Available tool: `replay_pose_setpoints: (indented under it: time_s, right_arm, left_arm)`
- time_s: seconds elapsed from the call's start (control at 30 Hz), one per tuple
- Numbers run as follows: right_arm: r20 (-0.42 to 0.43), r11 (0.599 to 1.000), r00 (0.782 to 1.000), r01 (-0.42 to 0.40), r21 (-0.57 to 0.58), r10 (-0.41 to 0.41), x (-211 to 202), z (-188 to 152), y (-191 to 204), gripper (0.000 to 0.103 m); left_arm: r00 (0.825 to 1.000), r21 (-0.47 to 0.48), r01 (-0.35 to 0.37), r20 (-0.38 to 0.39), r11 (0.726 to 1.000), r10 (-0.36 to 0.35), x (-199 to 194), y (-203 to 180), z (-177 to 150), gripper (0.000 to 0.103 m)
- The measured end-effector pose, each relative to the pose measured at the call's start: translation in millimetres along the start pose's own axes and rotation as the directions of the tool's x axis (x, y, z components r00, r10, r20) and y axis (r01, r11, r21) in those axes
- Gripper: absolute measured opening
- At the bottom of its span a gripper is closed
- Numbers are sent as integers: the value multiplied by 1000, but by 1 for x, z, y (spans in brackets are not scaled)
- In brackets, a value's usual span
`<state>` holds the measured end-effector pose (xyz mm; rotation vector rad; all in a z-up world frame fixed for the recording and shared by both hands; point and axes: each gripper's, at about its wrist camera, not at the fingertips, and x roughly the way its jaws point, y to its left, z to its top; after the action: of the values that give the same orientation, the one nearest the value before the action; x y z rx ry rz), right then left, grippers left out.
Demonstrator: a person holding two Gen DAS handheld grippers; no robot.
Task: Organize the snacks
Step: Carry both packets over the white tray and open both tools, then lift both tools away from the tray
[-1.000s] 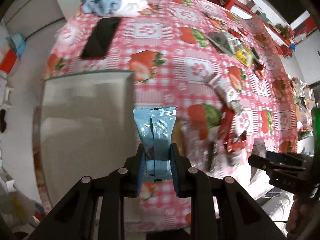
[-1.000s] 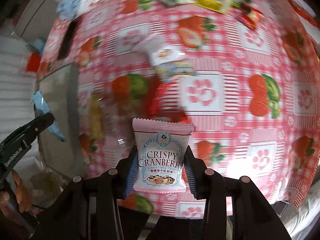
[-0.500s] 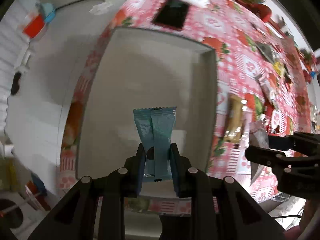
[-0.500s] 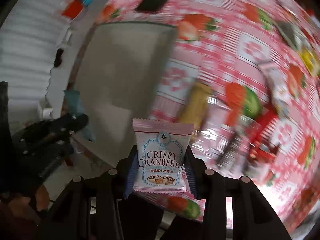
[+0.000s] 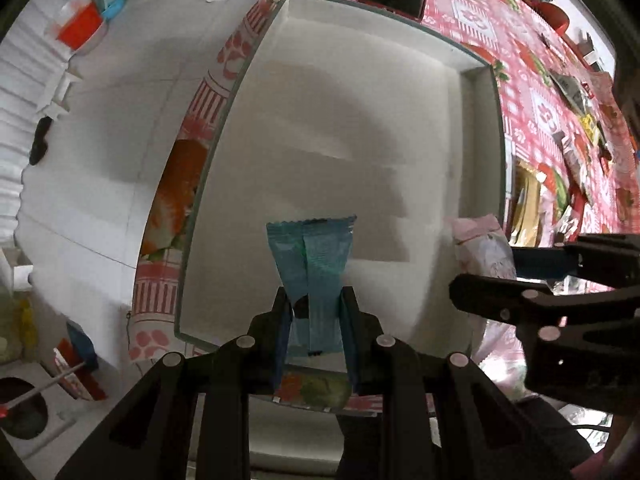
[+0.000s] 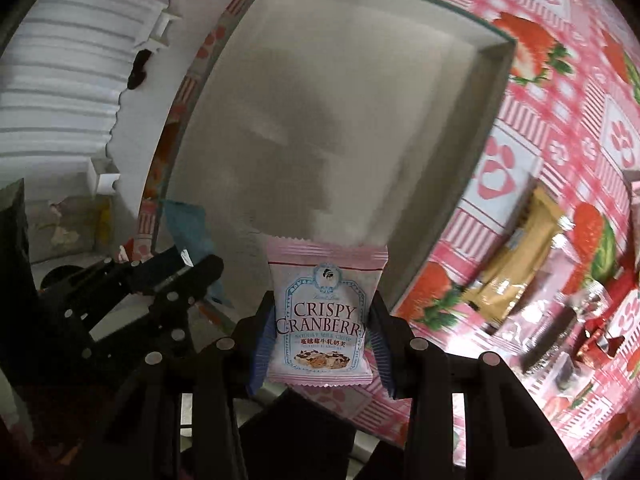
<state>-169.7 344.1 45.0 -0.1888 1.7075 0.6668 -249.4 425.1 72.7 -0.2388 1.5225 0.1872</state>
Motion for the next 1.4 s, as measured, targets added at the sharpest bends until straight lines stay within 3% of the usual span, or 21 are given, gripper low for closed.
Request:
replay_pose_setpoints:
  time_s: [0.07, 0.13, 0.17, 0.2, 0.27, 0.3, 0.57, 0.67, 1.1, 1.23, 1.4]
  right_arm:
    - [-7, 1000, 1000, 4, -9, -4, 3, 2, 3, 45]
    - [-17, 1000, 1000, 3, -12, -4, 6, 3, 6, 46]
    - [-25, 1000, 1000, 3, -9, -3, 8, 5, 7, 48]
    - [-30, 1000, 1000, 1, -5, -1, 5, 2, 5, 58]
    - [-26, 1000, 1000, 6, 1, -6, 3, 1, 3, 74]
    - [-18, 1000, 1000, 9, 0, -9, 0, 1, 3, 74]
    - [-6, 999, 999, 37, 4, -37, -16, -2, -5, 74]
    - [10, 998, 998, 56, 23, -56, -23, -6, -14, 101]
    - [65, 993, 995, 65, 96, -71, -62, -16, -55, 101]
    - [152, 991, 985, 65, 114, -82, -98, -23, -64, 101]
    - [286, 983, 951, 73, 169, -120, -145, -41, -79, 101]
  left_arm:
    - [1000, 8, -2, -2, 1000, 2, 0, -1, 0, 28]
    - [1000, 23, -13, 7, 1000, 13, -2, -2, -1, 36]
    - [1000, 28, -22, 13, 999, 22, -3, -4, -2, 49]
    - [999, 32, -35, 22, 999, 34, -4, -5, -2, 64]
    - [997, 37, -61, 50, 997, 59, -10, -9, -2, 74]
    - [996, 40, -65, 56, 997, 62, -12, -11, -2, 76]
    - [991, 68, -118, 77, 991, 113, -27, -20, 0, 79]
    - [987, 63, -137, 94, 989, 131, -34, -16, 4, 79]
    - [965, 80, -206, 181, 975, 189, -68, -32, 20, 79]
    - [954, 112, -222, 230, 969, 192, -97, -47, 31, 79]
    - [937, 148, -241, 295, 959, 190, -131, -70, 46, 80]
